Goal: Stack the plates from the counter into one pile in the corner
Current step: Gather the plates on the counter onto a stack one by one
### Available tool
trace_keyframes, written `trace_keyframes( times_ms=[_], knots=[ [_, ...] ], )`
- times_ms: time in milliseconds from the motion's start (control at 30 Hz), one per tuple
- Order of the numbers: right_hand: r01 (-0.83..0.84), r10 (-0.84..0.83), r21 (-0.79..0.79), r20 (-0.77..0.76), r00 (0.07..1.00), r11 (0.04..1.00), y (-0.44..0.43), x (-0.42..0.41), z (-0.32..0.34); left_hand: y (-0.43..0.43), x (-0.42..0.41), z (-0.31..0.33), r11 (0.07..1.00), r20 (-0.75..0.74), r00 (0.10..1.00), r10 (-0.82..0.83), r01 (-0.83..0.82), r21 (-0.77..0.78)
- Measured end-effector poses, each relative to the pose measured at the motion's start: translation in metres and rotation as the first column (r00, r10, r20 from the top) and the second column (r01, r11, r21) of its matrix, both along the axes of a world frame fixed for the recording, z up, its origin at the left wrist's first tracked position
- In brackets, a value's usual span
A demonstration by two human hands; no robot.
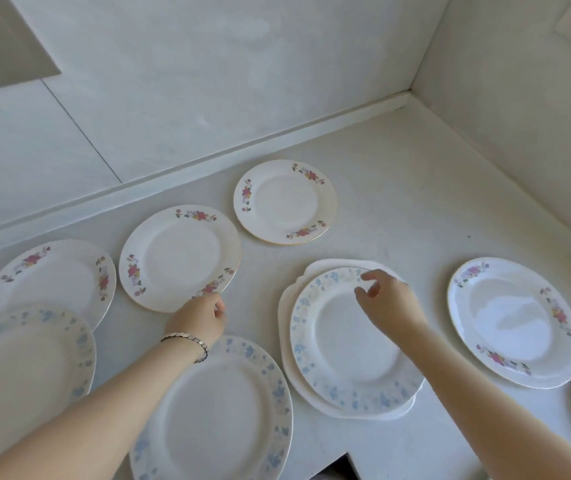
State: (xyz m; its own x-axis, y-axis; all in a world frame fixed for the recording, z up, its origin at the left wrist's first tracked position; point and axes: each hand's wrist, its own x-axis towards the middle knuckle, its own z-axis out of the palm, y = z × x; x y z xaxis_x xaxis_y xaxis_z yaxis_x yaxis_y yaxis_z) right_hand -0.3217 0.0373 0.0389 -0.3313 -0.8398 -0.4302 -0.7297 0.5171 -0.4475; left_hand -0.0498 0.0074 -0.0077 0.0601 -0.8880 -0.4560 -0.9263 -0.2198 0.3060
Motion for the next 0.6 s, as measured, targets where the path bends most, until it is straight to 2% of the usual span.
trace_keyframes(
  times_ms=[33, 100, 167, 233, 267, 367, 400, 533, 600],
  knots=[
    [0.05, -0.044, -0.041, 0.134, 0.99, 0.998, -0.024, 0.009, -0.001, -0.005, 0.002, 0.0, 1.0, 0.009, 1.0, -0.003, 0.003, -0.002],
    [0.142, -0.126, -0.033, 0.292, 0.948, 0.989, -0.073, 0.022, -0.013, -0.016, 0.007, 0.0, 1.0, 0.032, 0.999, -0.001, 0.001, -0.004],
    [0.229, -0.221, 0.019, 0.354, 0.909, 0.973, -0.118, 0.03, -0.031, -0.026, 0.012, 0.0, 1.0, 0.057, 0.998, 0.0, 0.001, -0.005],
    [0.315, -0.328, 0.096, 0.35, 0.877, 0.944, -0.149, 0.035, -0.045, -0.036, 0.016, -0.001, 1.0, 0.058, 0.998, 0.004, -0.004, -0.005],
    [0.373, -0.399, 0.144, 0.384, 0.833, 0.917, -0.16, 0.037, -0.051, -0.039, 0.018, -0.001, 1.0, 0.053, 0.999, 0.009, -0.009, -0.004],
    [0.52, -0.61, 0.33, 0.535, 0.584, 0.788, -0.173, 0.042, -0.061, -0.047, 0.024, -0.001, 1.0, 0.042, 0.999, 0.015, -0.015, 0.017],
    [0.548, -0.642, 0.355, 0.556, 0.528, 0.757, -0.174, 0.042, -0.064, -0.047, 0.026, -0.002, 1.0, 0.038, 0.999, 0.013, -0.014, 0.022],
    [0.625, -0.633, 0.346, 0.705, 0.319, 0.7, -0.169, 0.039, -0.069, -0.045, 0.031, -0.007, 1.0, 0.028, 1.0, 0.007, -0.008, 0.028],
    [0.651, -0.578, 0.301, 0.773, 0.262, 0.697, -0.163, 0.036, -0.063, -0.041, 0.032, -0.008, 0.999, 0.025, 1.0, 0.01, -0.011, 0.03]
  ],
)
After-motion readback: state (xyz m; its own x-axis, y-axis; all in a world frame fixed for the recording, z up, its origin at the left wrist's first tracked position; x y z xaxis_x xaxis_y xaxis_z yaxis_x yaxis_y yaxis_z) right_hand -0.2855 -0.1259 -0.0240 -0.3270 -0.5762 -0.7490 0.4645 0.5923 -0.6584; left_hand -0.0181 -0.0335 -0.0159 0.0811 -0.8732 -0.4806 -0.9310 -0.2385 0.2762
